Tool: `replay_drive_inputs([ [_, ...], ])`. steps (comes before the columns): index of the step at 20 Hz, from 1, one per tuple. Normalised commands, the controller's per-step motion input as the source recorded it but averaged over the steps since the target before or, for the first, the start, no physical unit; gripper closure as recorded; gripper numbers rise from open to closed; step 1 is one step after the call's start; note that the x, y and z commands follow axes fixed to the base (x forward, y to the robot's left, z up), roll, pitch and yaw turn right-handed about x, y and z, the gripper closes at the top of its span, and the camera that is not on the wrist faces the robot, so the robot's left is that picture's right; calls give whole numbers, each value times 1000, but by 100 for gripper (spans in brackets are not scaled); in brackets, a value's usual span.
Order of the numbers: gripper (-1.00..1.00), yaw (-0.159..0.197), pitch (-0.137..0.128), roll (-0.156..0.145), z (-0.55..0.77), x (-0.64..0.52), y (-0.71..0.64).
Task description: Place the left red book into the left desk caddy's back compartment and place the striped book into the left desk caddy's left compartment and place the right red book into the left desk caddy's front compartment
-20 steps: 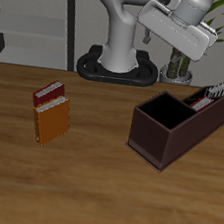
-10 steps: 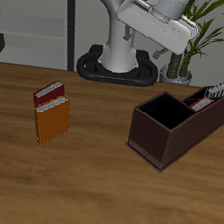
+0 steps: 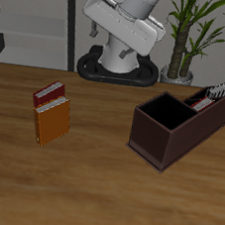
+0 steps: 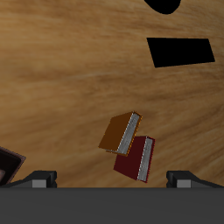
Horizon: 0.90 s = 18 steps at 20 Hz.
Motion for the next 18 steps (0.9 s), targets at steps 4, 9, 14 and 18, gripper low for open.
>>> replay_drive_inputs([
  [4, -100, -34, 65, 49, -88, 188, -624],
  [9, -100, -68, 61, -1, -97, 167, -625],
  [14, -100, -11, 68, 64, -190, -25, -277],
  [18, -100, 0, 38, 17, -157, -289, -290],
])
